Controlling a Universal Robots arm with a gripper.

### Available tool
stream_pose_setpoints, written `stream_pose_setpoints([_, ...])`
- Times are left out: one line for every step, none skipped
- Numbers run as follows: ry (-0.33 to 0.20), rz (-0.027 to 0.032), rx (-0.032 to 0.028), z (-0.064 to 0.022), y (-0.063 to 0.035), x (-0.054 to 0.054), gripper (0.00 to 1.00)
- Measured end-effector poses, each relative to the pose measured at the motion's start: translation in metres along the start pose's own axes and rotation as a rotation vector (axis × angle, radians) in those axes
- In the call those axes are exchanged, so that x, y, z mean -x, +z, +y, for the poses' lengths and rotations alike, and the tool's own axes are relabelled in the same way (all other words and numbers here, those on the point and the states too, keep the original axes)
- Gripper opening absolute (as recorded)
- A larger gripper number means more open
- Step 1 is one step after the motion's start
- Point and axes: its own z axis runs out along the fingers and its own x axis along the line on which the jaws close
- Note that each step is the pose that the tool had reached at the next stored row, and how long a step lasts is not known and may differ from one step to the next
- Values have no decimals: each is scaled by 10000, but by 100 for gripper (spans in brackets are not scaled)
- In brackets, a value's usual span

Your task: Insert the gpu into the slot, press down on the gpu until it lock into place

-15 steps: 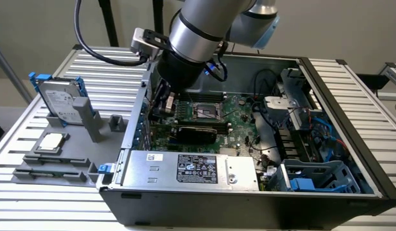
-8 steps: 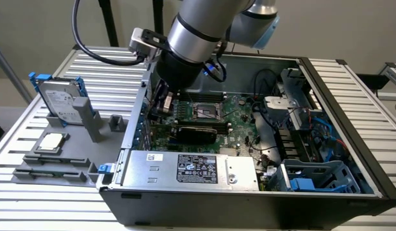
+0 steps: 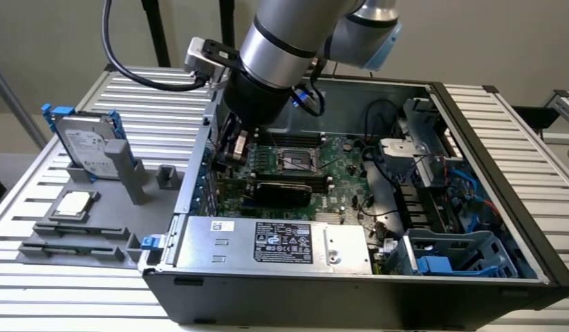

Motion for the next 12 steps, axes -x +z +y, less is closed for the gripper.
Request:
stream_pose_setpoints([0,0,-1,2,-6,1,11])
stream_pose_setpoints([0,-1,-2,2,-6,3,11])
stream_pose_setpoints([1,-2,-2,2,-6,3,11])
stream_pose_setpoints([11,-6,-2,2,-6,4,11])
stream_pose_setpoints([23,-10,-2,2,-4,5,11])
stream_pose_setpoints([37,-16,-2,2,-2,7,11])
stream_pose_setpoints([49,-20,-1,2,0,9,11])
stream_pose_setpoints([60,-23,0,1,1,9,11])
stream_pose_setpoints([70,-27,0,1,3,10,11])
stream_pose_setpoints([79,-32,0,1,5,10,11])
stream_pose_setpoints([89,-37,-1,0,7,11,11])
stream_pose_setpoints([98,-40,-1,0,9,11,11])
